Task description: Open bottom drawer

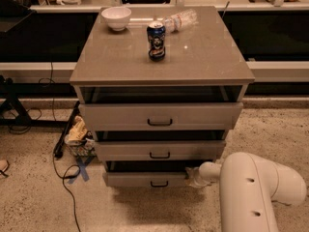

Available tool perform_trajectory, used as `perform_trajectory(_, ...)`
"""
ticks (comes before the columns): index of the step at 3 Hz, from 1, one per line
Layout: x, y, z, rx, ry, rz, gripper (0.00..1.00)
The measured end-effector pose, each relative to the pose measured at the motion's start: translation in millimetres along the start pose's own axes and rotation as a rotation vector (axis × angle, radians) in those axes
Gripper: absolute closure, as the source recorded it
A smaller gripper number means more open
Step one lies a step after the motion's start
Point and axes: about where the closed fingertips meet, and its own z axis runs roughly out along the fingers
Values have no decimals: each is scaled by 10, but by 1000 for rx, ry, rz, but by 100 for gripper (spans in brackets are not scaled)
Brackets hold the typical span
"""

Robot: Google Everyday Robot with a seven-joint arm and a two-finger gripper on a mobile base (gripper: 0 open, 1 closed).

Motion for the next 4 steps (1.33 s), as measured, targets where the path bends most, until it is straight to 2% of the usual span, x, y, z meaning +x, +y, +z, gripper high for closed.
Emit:
perform_trajectory(1,-1,0,-2,0,0,0,100)
perform_trajectory(2,11,191,-44,-23,19,-16,100)
perform_trajectory(3,51,474,-143,-30,54,17,100)
perform_trajectory(4,44,473,-164,-30,54,18,100)
